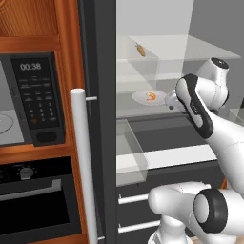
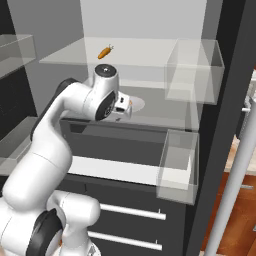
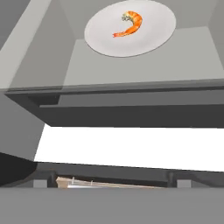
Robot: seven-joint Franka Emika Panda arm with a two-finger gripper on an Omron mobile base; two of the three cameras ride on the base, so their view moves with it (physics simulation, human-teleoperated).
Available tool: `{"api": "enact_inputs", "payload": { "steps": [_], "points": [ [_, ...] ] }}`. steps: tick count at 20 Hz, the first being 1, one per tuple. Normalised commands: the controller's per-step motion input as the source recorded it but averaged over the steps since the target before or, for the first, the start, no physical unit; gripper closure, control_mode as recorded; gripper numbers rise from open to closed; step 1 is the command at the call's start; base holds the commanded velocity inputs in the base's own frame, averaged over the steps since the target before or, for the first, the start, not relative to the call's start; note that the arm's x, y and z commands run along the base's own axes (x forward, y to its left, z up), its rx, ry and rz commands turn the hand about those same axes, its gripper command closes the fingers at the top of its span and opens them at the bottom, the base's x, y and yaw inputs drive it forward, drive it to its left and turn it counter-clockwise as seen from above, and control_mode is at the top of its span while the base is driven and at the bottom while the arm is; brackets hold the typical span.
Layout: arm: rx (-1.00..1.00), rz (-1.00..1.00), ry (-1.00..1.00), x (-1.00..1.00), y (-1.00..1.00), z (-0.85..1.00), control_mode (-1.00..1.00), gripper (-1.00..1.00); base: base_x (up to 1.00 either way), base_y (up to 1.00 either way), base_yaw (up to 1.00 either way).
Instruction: Transport the shrimp from the fridge to the microwave and turn on the microwave.
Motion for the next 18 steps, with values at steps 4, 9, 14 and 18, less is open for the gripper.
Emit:
{"api": "enact_inputs", "payload": {
  "steps": [4,9,14,18],
  "points": [
    [0.00,0.00,-0.16,0.36,0.00,0.04,-1.00,-1.00,0.00,0.00,0.00],
    [0.00,0.00,-0.18,0.34,0.00,0.04,-1.00,-1.00,0.00,0.00,0.00],
    [0.00,0.00,-0.04,0.25,0.00,0.09,-1.00,-1.00,0.00,0.00,0.00],
    [0.00,0.00,0.00,0.19,0.00,0.00,-1.00,-1.00,0.00,0.00,0.00]
  ]
}}
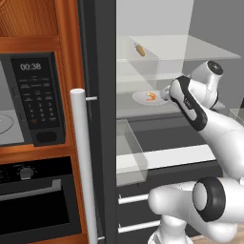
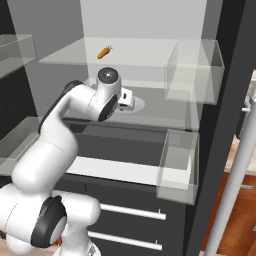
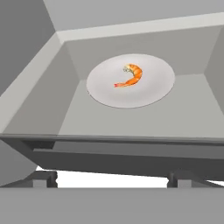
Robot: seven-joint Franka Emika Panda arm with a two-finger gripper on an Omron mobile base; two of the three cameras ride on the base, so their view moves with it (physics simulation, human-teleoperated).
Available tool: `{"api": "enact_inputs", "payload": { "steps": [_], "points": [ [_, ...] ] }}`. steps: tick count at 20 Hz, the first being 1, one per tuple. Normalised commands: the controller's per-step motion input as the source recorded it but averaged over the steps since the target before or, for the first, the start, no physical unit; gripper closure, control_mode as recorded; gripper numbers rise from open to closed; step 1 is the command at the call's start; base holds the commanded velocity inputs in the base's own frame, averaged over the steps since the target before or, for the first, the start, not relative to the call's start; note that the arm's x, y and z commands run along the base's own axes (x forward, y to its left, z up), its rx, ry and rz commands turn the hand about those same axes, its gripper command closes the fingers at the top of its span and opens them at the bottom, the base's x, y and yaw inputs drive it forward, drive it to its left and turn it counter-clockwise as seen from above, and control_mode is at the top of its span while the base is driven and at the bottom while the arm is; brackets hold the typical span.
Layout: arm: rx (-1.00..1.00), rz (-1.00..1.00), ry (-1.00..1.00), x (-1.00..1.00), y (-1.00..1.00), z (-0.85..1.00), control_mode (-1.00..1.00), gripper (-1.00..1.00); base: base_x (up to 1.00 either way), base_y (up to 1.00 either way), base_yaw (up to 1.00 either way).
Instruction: Transport the shrimp from the fridge to the microwave and turn on the microwave.
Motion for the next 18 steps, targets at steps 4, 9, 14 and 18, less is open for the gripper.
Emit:
{"api": "enact_inputs", "payload": {
  "steps": [4,9,14,18],
  "points": [
    [0.00,0.00,0.00,0.32,0.00,-0.06,-1.00,-1.00,0.00,0.00,0.00],
    [0.00,0.00,0.00,0.41,0.00,-0.19,-1.00,-1.00,0.00,0.00,0.00],
    [0.00,0.01,0.00,0.44,-0.01,-0.10,-1.00,-1.00,0.00,0.00,0.00],
    [0.00,0.01,-0.01,0.46,-0.03,-0.08,-1.00,-1.00,0.00,0.00,0.00]
  ]
}}
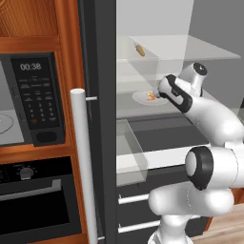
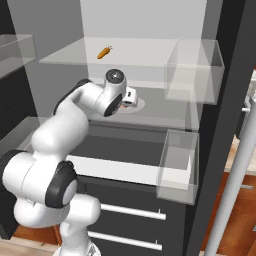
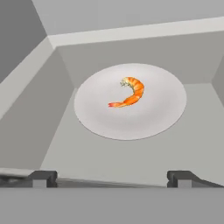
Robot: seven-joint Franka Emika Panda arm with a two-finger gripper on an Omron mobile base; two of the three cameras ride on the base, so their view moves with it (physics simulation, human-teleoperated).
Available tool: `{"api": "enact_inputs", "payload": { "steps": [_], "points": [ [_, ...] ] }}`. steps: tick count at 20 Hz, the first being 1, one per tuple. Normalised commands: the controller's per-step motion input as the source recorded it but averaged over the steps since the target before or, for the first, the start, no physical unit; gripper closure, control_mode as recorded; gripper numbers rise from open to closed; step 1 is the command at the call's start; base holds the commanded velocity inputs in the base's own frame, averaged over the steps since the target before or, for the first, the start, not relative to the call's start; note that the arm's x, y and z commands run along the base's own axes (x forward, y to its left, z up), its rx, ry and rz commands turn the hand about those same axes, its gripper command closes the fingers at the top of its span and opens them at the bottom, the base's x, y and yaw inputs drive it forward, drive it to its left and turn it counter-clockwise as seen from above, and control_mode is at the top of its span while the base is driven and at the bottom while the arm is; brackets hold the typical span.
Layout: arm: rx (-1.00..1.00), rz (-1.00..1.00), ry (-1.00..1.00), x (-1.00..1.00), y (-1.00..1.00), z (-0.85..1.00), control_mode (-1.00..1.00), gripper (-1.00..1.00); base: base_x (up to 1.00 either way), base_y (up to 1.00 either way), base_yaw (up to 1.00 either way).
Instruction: Transport the shrimp from the fridge to the microwave and turn on the microwave.
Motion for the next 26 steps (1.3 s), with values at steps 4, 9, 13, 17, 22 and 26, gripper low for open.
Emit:
{"api": "enact_inputs", "payload": {
  "steps": [4,9,13,17,22,26],
  "points": [
    [0.00,0.03,0.00,0.41,-0.01,-0.21,-1.00,-1.00,0.00,0.00,0.00],
    [0.00,0.05,-0.03,0.38,-0.01,-0.19,-1.00,-1.00,0.00,0.00,0.00],
    [0.00,0.05,-0.07,0.40,-0.04,-0.02,-1.00,-1.00,0.00,0.00,0.00],
    [0.00,0.06,-0.03,0.36,-0.02,-0.09,-1.00,-1.00,0.00,0.00,0.00],
    [0.00,0.07,0.00,0.35,0.00,-0.15,-1.00,-1.00,0.00,0.00,0.00],
    [0.00,0.06,0.00,0.37,-0.08,-0.01,-1.00,-1.00,0.00,0.00,0.00]
  ]
}}
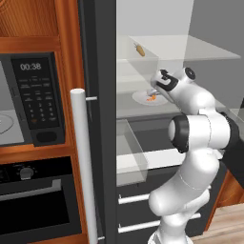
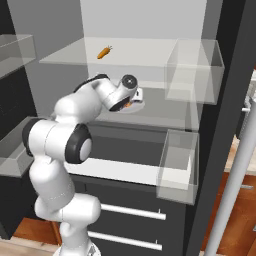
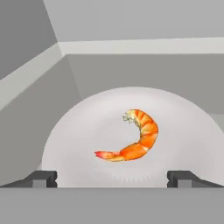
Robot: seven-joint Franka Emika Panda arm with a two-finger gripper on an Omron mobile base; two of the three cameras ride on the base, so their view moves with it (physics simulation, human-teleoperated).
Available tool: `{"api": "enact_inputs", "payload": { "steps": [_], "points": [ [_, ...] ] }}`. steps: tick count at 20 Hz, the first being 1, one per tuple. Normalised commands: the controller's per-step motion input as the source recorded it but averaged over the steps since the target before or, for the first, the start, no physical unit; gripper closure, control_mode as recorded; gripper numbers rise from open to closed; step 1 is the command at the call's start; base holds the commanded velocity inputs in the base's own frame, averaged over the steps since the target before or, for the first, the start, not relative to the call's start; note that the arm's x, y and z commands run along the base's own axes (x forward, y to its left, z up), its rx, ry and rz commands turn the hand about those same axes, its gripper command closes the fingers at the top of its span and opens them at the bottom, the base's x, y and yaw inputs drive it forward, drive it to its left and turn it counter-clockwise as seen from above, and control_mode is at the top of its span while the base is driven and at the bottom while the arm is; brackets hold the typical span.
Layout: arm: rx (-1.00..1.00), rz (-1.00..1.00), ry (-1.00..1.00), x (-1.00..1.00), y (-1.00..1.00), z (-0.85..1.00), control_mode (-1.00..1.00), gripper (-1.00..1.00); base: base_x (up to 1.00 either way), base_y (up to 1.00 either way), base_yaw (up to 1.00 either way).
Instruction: Transport the shrimp from the fridge to the microwave and turn on the microwave.
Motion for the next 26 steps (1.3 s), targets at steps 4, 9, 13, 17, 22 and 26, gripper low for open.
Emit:
{"api": "enact_inputs", "payload": {
  "steps": [4,9,13,17,22,26],
  "points": [
    [0.00,0.05,0.00,0.35,-0.10,0.00,-1.00,-1.00,0.00,0.00,0.00],
    [0.00,0.06,0.00,0.33,-0.02,-0.15,-1.00,-1.00,0.00,0.00,0.00],
    [0.00,0.06,0.01,0.31,0.00,-0.28,-1.00,-1.00,0.00,0.00,0.00],
    [0.00,0.07,0.01,0.38,0.00,-0.22,-1.00,-1.00,0.00,0.00,0.00],
    [0.00,0.07,0.01,0.40,0.00,-0.18,-1.00,-1.00,0.00,0.00,0.00],
    [0.00,0.06,0.01,0.37,0.00,-0.22,-1.00,-1.00,0.00,0.00,0.00]
  ]
}}
